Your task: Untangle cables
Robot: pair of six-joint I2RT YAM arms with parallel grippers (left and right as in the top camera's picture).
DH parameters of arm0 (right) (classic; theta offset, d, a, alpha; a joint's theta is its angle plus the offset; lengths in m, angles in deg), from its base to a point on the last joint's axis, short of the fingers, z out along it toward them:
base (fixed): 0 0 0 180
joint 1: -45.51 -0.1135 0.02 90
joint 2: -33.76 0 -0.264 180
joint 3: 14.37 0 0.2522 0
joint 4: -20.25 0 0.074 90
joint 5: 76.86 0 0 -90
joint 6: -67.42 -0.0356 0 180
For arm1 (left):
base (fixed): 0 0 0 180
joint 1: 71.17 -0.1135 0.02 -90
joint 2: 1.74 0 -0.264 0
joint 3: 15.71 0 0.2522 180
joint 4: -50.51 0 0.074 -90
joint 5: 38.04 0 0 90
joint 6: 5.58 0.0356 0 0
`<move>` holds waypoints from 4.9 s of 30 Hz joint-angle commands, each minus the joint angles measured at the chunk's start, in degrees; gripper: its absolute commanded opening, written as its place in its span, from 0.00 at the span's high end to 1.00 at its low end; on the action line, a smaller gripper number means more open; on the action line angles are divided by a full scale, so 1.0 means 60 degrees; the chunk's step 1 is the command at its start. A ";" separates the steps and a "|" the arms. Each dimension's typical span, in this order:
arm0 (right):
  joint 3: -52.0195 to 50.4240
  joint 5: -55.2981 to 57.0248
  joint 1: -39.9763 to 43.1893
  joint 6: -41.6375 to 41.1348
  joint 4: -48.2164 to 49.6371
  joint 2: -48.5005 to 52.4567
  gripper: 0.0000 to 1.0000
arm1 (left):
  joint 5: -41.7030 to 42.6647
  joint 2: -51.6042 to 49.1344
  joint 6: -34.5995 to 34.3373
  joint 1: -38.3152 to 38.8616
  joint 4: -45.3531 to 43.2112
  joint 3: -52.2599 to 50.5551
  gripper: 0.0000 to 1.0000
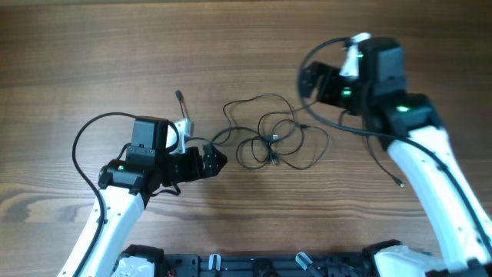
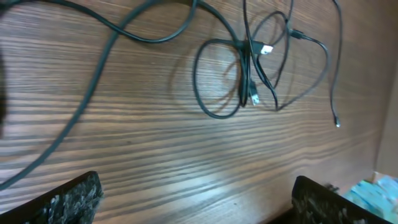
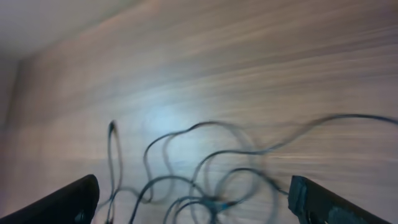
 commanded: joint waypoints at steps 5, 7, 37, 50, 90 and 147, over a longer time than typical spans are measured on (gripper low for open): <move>-0.0335 -0.1625 -0.1978 0.0976 0.2798 0.3217 0.00 | -0.1927 0.0546 -0.0922 -0.0798 0.0474 -0.0076 0.00; -0.0335 -0.1814 -0.2273 0.0947 0.3581 0.3909 0.02 | -0.1938 0.0929 -0.0991 -0.1395 0.0477 -0.0076 0.00; 0.1523 0.0532 -0.2667 0.2878 0.4178 0.2433 0.95 | -0.1938 0.1100 -0.0987 -0.2962 0.1588 -0.0076 0.00; 0.1716 0.2805 0.1144 0.4054 0.3195 -0.2084 0.96 | -0.1942 0.1100 -0.0984 -0.2962 0.1625 -0.0076 0.00; 0.1712 0.4299 1.0841 0.3617 0.4375 0.5257 0.50 | -0.1942 0.1100 -0.0987 -0.2962 0.1625 -0.0076 0.00; 0.1406 0.2153 0.0197 -0.4521 0.0707 0.6364 0.00 | -0.1942 0.1100 -0.0987 -0.2962 0.1625 -0.0076 0.00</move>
